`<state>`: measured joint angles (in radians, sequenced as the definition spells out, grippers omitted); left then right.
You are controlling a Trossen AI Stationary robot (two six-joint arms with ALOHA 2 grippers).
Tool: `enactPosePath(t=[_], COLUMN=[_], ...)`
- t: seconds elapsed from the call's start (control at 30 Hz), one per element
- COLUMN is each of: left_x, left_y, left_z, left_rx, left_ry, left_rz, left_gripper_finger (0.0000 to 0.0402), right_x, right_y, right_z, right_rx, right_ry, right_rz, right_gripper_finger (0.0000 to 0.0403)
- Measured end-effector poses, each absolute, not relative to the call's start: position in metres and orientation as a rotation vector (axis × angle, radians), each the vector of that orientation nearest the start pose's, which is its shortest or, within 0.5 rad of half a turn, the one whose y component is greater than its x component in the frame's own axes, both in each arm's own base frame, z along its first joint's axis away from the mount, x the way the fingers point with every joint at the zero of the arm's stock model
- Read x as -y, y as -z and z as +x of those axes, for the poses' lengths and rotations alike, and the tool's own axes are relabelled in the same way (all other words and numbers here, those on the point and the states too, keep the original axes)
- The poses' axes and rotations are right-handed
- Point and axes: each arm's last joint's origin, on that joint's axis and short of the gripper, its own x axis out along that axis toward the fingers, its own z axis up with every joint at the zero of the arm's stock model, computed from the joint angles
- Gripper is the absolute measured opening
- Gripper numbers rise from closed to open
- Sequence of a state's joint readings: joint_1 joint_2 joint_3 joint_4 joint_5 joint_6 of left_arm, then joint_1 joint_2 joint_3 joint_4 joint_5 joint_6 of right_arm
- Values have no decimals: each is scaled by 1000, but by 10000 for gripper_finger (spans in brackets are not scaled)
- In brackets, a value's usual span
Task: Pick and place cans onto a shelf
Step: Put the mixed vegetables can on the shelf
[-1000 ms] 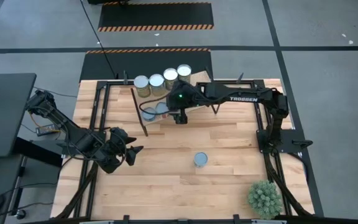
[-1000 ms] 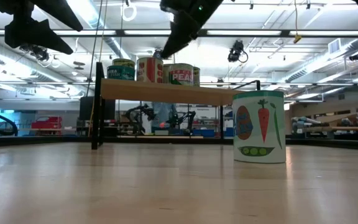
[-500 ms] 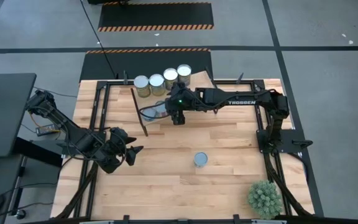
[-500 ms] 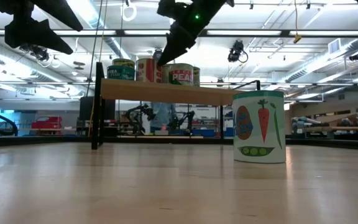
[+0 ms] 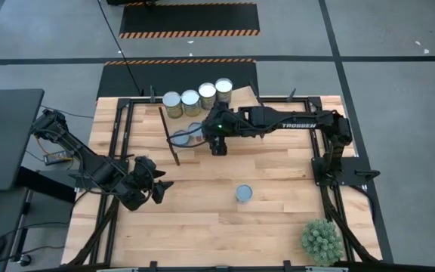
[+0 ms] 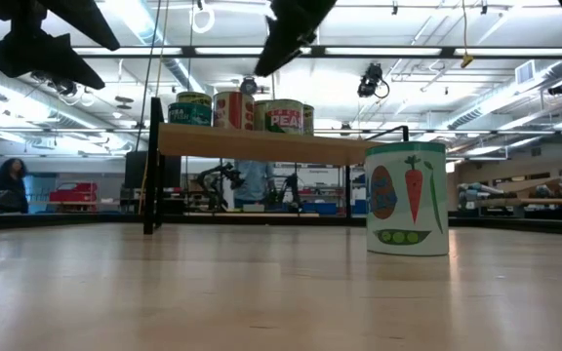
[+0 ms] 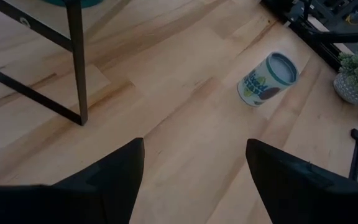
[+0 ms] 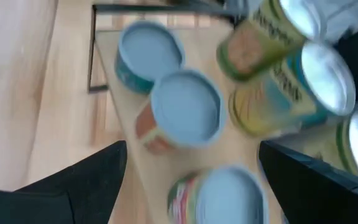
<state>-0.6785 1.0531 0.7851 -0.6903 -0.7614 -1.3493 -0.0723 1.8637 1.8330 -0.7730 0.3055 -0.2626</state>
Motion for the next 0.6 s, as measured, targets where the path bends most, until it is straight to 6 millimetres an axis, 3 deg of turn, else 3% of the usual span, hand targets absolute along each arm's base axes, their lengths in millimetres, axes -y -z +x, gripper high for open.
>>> enactPosePath(t=[0.2,0.6], left_x=[105,105], left_y=[-253,-253], left_z=[162,162], left_rx=[-519,-521], left_ry=[-509,-506], left_rz=[-648,-637], left_gripper_finger=[286,286], right_x=[48,73], right_y=[-353,-355], right_z=[391,363], right_rx=[-982,-1152], right_ry=[267,196], right_rz=[-317,-211], right_gripper_finger=[361,248])
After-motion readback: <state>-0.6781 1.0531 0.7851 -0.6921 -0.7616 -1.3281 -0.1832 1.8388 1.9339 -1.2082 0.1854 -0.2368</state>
